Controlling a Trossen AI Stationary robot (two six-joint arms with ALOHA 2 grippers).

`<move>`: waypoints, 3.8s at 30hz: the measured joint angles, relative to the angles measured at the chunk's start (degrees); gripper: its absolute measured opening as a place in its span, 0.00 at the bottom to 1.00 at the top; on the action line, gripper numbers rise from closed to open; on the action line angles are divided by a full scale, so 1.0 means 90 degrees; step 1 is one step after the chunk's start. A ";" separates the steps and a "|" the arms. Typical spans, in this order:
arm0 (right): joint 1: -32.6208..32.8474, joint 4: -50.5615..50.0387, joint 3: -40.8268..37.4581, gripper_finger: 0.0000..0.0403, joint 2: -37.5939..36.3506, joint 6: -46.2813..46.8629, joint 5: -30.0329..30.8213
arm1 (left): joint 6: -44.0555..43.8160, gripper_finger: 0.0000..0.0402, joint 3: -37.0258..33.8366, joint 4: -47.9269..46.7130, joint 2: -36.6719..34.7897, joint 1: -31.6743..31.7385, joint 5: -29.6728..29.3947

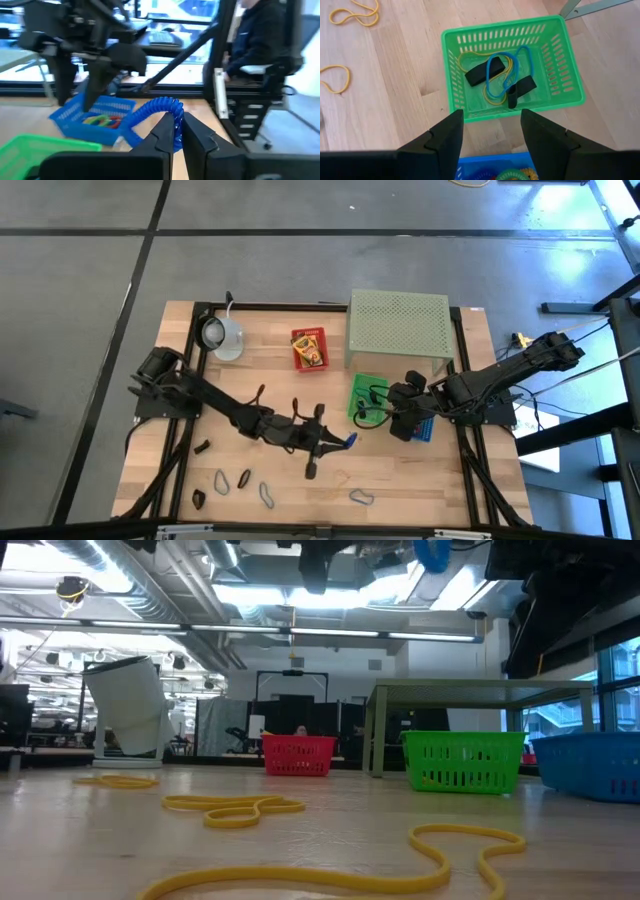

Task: Pick & Place Office Desk Supplies
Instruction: Put the blue spring keychain into the blue bin

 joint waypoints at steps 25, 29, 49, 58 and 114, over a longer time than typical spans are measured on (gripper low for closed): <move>-0.0011 0.2836 0.0000 0.50 0.0165 -0.0629 0.1248 | -0.0067 0.04 -0.0002 0.0659 0.0002 -0.0017 0.0161; -0.0012 0.3029 0.0000 0.50 0.0364 -0.0871 0.0980 | -0.0063 0.04 -0.0002 0.0698 0.0002 -0.0017 0.0164; 0.0000 0.3356 0.0000 0.50 0.0420 -0.2713 -0.2319 | -0.1115 0.04 0.0000 0.0028 0.0002 0.0215 0.0947; 0.0013 0.4187 -0.0002 0.50 0.0420 -0.3330 -0.2072 | -0.0939 0.04 0.0000 0.0042 0.0002 0.0250 0.0806; -0.0140 0.0516 -0.0002 0.06 -0.0744 -0.0542 -0.0951 | -0.0570 0.43 0.0000 -0.0249 0.0004 0.0158 -0.0487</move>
